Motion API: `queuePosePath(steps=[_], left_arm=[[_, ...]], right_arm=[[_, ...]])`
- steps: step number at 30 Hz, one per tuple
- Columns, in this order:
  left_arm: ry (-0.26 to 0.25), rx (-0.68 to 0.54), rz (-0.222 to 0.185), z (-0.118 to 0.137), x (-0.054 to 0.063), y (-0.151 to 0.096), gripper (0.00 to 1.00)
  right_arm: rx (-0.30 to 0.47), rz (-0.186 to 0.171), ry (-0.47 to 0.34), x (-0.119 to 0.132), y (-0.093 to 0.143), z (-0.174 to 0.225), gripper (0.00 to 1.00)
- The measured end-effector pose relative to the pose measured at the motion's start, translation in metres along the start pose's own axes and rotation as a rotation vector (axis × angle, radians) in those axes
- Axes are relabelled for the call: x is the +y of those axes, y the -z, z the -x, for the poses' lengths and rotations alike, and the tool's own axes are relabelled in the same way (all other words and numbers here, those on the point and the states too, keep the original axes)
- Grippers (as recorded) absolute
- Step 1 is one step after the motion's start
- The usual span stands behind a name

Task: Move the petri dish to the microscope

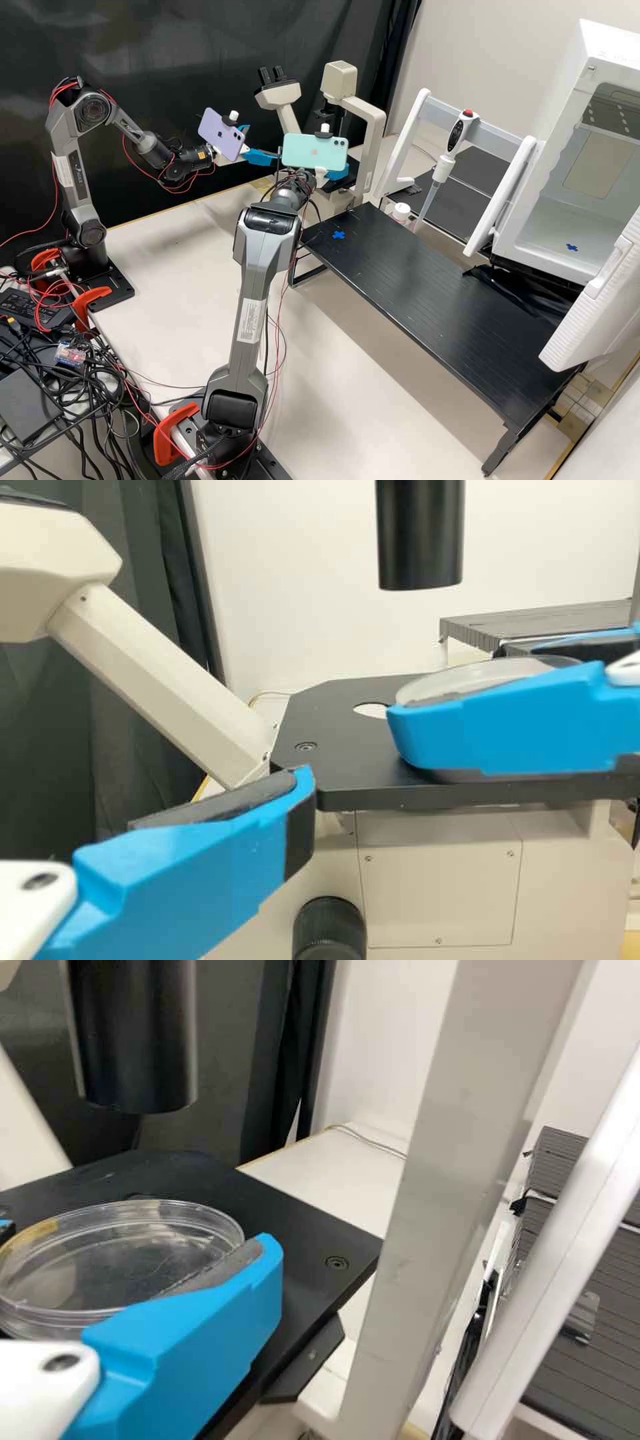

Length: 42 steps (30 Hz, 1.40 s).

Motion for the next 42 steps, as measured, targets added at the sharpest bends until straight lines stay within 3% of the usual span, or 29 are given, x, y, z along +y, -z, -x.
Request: queuePosePath(steps=[5,12,20,28,35,42], left_arm=[[0.000,0.000,0.000,0.000,0.000,0.000,1.00],[0.000,0.000,0.000,0.000,0.000,0.000,1.00],[0.000,0.000,0.000,0.000,0.000,0.000,1.00],[0.000,0.000,0.000,0.000,0.000,0.000,1.00],[0.000,0.000,0.000,0.000,0.000,0.000,1.00],[0.000,0.000,0.000,0.000,0.000,0.000,1.00]], right_arm=[[-0.016,-0.023,0.005,-0.007,-0.005,-0.009,0.00],[-0.020,-0.086,0.025,-0.023,-0.006,-0.014,0.00],[-0.005,-0.080,0.031,-0.032,0.003,-0.019,0.00],[-0.035,-0.061,0.016,-0.031,0.003,-0.029,0.00],[-0.037,-0.014,0.005,-0.029,0.004,-0.033,0.00],[-0.048,-0.016,0.006,-0.029,0.003,-0.035,0.00]])
